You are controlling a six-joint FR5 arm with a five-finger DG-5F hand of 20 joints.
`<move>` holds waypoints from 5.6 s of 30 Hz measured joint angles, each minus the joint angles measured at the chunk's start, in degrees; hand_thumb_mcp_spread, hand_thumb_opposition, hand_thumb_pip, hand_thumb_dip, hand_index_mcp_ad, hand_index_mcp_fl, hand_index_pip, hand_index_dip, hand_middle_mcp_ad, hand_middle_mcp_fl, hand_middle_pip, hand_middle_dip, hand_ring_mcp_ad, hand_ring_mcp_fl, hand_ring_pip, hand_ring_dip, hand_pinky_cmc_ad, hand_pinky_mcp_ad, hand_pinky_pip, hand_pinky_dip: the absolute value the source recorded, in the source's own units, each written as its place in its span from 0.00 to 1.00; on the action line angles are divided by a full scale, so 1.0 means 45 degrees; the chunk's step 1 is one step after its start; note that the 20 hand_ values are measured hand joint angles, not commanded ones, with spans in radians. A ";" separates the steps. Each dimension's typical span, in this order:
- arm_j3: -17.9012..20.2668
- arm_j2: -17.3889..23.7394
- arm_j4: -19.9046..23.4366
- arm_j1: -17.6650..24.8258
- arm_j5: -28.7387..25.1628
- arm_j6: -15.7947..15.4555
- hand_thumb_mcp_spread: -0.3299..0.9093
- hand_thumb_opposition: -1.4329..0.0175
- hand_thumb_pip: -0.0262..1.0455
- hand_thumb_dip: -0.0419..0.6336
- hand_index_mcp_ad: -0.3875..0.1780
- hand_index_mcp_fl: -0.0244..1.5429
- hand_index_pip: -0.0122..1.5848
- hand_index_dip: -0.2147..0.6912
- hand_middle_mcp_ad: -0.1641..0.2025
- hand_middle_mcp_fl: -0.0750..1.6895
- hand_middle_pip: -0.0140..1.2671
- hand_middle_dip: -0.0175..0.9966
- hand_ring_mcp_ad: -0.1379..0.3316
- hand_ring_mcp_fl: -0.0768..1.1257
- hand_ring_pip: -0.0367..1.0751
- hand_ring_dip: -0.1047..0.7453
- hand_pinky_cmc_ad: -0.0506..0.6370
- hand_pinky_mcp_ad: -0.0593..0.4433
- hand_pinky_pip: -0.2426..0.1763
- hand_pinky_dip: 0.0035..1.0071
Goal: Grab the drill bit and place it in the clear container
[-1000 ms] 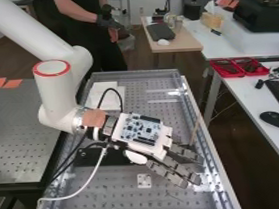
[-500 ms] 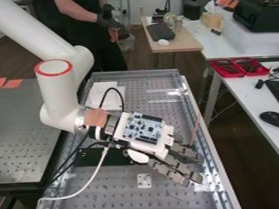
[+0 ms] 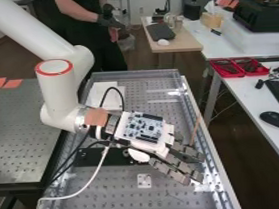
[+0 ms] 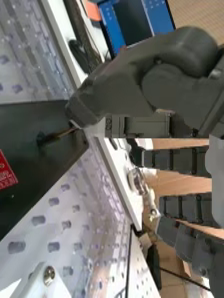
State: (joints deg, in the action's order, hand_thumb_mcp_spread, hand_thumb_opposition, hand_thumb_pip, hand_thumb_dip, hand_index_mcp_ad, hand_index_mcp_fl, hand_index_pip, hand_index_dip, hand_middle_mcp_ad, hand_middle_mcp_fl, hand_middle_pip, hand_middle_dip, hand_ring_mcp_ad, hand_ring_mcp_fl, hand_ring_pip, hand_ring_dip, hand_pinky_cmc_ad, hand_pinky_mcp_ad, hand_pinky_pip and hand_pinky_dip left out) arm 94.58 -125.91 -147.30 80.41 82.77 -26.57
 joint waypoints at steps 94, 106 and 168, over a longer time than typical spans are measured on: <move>0.1615 0.3934 0.1242 0.2820 0.3201 -0.1962 0.73 0.26 0.49 0.50 0.51 0.60 0.65 0.38 0.57 0.20 0.12 0.20 0.80 0.13 0.13 0.12 0.51 0.51 0.40 0.19; 0.1501 0.3505 0.1276 0.3343 0.3607 -0.1346 0.73 0.26 0.49 0.50 0.51 0.60 0.65 0.38 0.57 0.20 0.12 0.20 0.80 0.13 0.13 0.12 0.51 0.51 0.40 0.19; -0.0448 0.0358 -0.1225 0.3980 0.2205 -0.0165 0.55 0.42 0.47 0.35 0.53 0.08 0.12 0.39 0.56 0.04 0.10 0.20 0.79 0.09 0.12 0.13 0.50 0.49 0.39 0.19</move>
State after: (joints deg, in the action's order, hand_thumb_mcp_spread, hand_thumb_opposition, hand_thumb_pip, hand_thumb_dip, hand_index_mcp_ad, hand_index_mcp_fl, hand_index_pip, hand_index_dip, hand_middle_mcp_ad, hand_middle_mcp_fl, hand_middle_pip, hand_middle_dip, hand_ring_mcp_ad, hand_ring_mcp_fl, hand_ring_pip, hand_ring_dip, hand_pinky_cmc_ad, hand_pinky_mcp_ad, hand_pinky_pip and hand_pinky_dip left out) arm 92.56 -124.29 -152.81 98.32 92.69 -27.31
